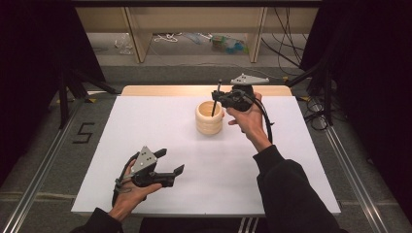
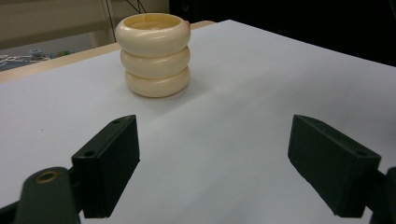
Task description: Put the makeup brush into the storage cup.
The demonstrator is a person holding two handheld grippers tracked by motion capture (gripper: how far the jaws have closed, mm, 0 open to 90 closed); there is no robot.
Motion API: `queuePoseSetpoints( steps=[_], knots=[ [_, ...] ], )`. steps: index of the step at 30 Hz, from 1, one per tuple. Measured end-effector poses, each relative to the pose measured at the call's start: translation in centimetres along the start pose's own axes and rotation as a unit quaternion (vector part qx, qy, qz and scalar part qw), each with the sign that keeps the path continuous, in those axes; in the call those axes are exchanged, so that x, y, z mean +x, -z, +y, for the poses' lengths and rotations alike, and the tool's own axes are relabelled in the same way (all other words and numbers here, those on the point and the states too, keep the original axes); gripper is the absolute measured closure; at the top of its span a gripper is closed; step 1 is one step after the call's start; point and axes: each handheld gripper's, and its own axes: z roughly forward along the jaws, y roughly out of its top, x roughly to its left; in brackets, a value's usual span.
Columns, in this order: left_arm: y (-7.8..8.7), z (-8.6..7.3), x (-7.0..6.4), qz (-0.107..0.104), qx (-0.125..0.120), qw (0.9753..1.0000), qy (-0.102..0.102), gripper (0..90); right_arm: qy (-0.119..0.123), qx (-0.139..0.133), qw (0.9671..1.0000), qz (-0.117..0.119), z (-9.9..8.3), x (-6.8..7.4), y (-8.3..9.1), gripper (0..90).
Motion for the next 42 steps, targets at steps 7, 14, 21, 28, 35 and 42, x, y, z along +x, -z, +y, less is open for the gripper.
queuePoseSetpoints(
  steps=[7,14,21,28,35,42],
  knots=[
    [0.0,0.0,0.1,0.000,0.001,1.0000,0.001,16.4,0.004,0.005,0.9999,-0.016,0.5,-0.6,-1.0,83.6],
    [0.0,0.1,0.1,0.002,0.000,1.0000,-0.005,16.6,0.002,0.012,0.9996,-0.026,0.5,-1.3,-1.9,83.6],
    [0.0,0.1,0.1,0.001,-0.001,1.0000,-0.005,16.6,0.001,0.017,0.9994,-0.031,0.5,-1.4,-2.8,83.6],
    [0.1,0.1,0.1,0.000,-0.001,1.0000,-0.004,16.5,-0.005,0.026,0.9991,-0.034,0.1,-1.5,-4.0,83.6],
    [0.0,0.1,0.1,0.000,-0.002,1.0000,-0.005,16.5,0.000,0.037,0.9985,-0.041,-0.2,-1.6,-4.7,83.6],
    [0.0,0.1,0.0,0.000,-0.002,1.0000,0.000,16.5,0.001,0.047,0.9979,-0.044,-0.6,-1.6,-5.2,83.6]
  ],
)
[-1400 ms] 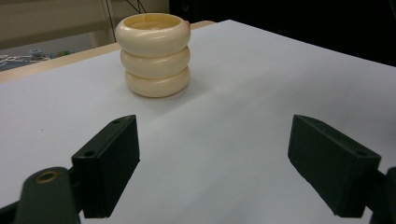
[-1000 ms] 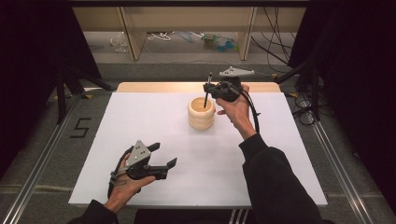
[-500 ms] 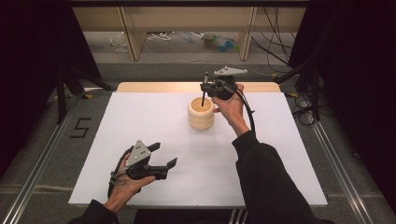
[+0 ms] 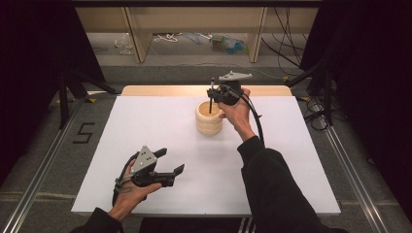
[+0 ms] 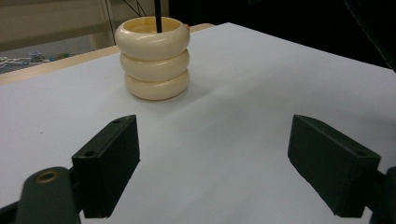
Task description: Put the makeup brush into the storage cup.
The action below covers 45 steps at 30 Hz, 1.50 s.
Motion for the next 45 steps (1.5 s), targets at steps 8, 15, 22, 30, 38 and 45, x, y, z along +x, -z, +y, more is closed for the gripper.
queuePoseSetpoints(
  steps=[8,15,22,30,38,45],
  knots=[
    [0.0,0.0,0.0,0.000,-0.001,1.0000,0.000,16.5,0.004,0.020,0.9998,0.001,-0.4,0.1,-0.8,83.5],
    [0.0,0.0,0.0,-0.003,-0.003,1.0000,0.001,16.5,0.002,0.040,0.9992,0.001,-0.8,0.3,-1.3,83.5],
    [0.0,0.0,0.0,-0.003,-0.004,1.0000,0.001,16.5,-0.001,0.060,0.9982,-0.003,-1.3,0.4,-1.7,83.4],
    [0.1,0.0,0.0,0.001,0.000,1.0000,0.000,16.5,0.001,0.078,0.9969,-0.008,-1.7,0.4,-2.1,83.1],
    [0.0,0.0,0.0,0.000,-0.001,1.0000,0.001,16.5,-0.011,0.071,0.9968,-0.033,-1.5,0.4,-1.8,52.9],
    [0.0,0.0,0.0,0.000,-0.001,1.0000,0.001,16.5,-0.014,0.055,0.9974,-0.044,-1.0,0.5,-0.5,39.3]
  ],
)
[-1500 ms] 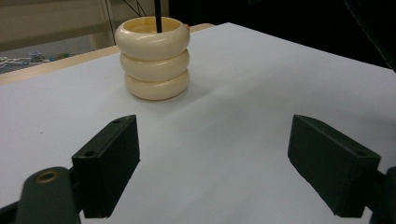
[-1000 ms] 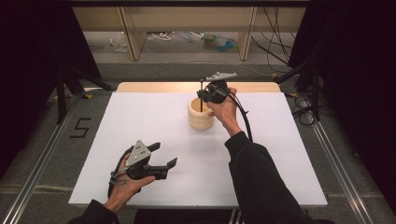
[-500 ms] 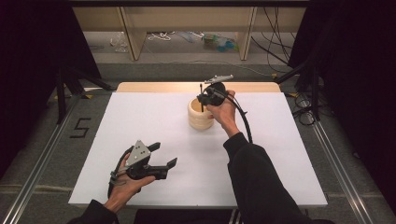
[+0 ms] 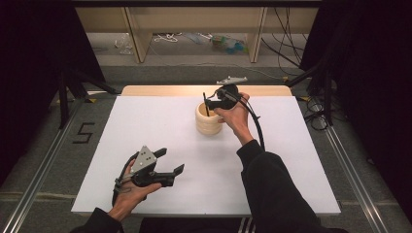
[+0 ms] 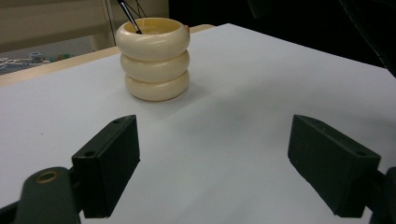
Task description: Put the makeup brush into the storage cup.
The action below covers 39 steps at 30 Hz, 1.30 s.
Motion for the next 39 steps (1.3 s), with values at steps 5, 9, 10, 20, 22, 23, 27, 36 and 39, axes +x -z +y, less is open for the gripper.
queuePoseSetpoints(
  steps=[5,9,10,20,22,23,27,36,39],
  knots=[
    [0.0,0.0,0.0,0.001,0.001,1.0000,0.000,16.4,0.010,-0.041,0.9991,0.007,0.0,0.2,1.9,36.7],
    [-0.1,0.0,0.1,-0.002,-0.002,1.0000,-0.001,16.4,0.008,-0.054,0.9985,0.010,-0.2,0.2,2.7,34.0],
    [-0.1,0.0,0.1,-0.003,-0.004,1.0000,0.001,16.4,0.007,-0.051,0.9986,0.010,-0.2,0.3,3.1,33.3],
    [0.0,0.0,0.1,0.002,-0.004,1.0000,0.002,16.4,0.012,-0.086,0.9958,0.028,-0.5,0.9,5.6,28.1],
    [0.0,0.0,0.2,0.003,-0.005,1.0000,0.003,16.4,0.016,-0.089,0.9955,0.029,-0.7,0.9,6.0,27.0],
    [0.1,0.1,0.3,0.003,-0.005,1.0000,-0.004,16.4,0.023,-0.090,0.9954,0.024,-0.7,0.9,6.2,26.6],
    [0.1,0.1,0.3,0.003,-0.007,1.0000,0.005,16.3,0.018,-0.098,0.9944,0.037,-1.1,1.1,7.1,25.0],
    [0.2,0.1,0.4,0.002,-0.009,1.0000,-0.003,15.8,0.024,-0.114,0.9922,0.045,-2.4,1.6,8.9,23.3],
    [0.2,0.1,0.5,0.001,-0.010,0.9999,-0.001,15.8,0.023,-0.112,0.9923,0.046,-2.8,1.7,9.1,23.3]
  ],
)
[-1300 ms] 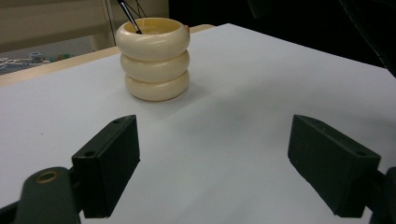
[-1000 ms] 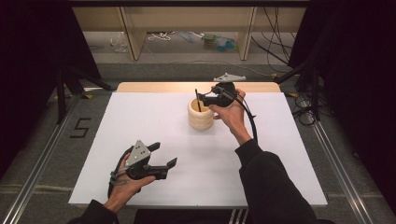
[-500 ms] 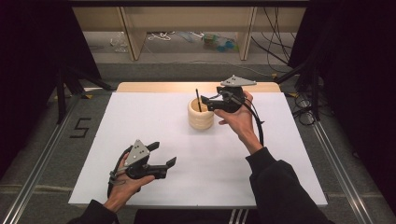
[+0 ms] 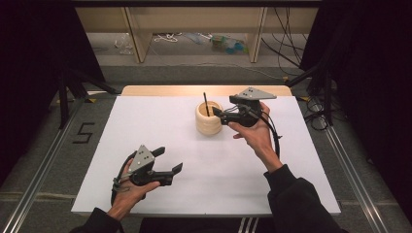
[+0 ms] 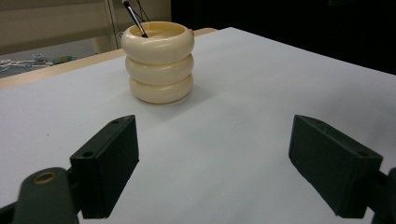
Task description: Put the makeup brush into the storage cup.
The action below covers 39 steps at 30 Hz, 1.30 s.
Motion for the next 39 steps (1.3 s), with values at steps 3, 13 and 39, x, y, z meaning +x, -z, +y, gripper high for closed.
queuePoseSetpoints(
  steps=[3,13,39],
  knots=[
    [0.1,0.0,0.1,0.000,-0.002,1.0000,0.000,15.8,0.003,-0.004,1.0000,0.000,-0.4,0.0,0.3,23.1],
    [0.3,0.0,0.1,0.004,-0.002,1.0000,0.004,15.8,-0.007,0.010,0.9999,0.011,-2.3,0.2,1.4,21.5],
    [0.7,-0.2,0.6,0.010,-0.004,0.9999,0.003,15.8,-0.007,0.007,0.9998,0.020,-5.1,0.9,4.1,17.4]
  ],
)
